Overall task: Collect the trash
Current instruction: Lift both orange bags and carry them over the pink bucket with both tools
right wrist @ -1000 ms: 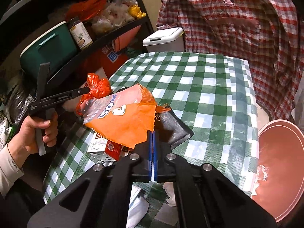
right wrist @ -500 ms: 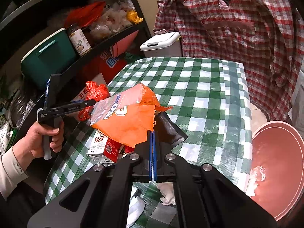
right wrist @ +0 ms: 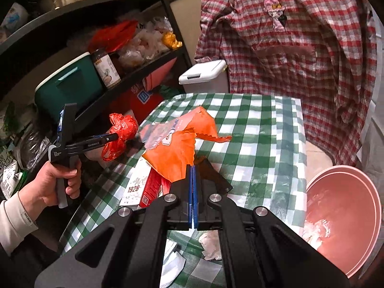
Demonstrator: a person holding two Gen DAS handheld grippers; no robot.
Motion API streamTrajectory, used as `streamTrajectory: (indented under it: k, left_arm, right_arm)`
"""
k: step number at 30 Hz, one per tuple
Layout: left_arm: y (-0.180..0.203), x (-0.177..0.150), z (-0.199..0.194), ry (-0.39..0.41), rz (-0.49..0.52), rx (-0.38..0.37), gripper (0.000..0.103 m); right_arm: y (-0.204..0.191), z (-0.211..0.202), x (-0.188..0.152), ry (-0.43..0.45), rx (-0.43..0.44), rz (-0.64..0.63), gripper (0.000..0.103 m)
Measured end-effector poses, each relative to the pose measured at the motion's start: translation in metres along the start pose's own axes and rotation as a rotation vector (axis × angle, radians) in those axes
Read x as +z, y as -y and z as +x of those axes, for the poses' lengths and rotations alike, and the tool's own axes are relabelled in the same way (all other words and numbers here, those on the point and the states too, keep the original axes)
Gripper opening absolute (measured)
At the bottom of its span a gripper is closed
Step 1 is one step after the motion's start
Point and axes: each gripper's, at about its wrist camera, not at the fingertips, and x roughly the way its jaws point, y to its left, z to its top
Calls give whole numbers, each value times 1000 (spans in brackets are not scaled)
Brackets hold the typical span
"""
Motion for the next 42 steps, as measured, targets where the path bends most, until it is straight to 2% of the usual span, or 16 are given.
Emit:
streamTrajectory:
  k: [8,16,29,42]
  left_arm:
    - [15,11,-35,64,8,-5,34]
    - [48,10,-72,117,32,-33,34]
    - [111,3,-128,200,97,-119,34]
    - [155,1,-156,251,106,-173,34]
  right_arm:
    - [0,-28,3,61,-28,-11,0]
    - [3,-56,3,110,-60,-6,0]
    - [24,-110,0,197,-103,37,0]
    - [47,-164,-1,296,-164,72,0]
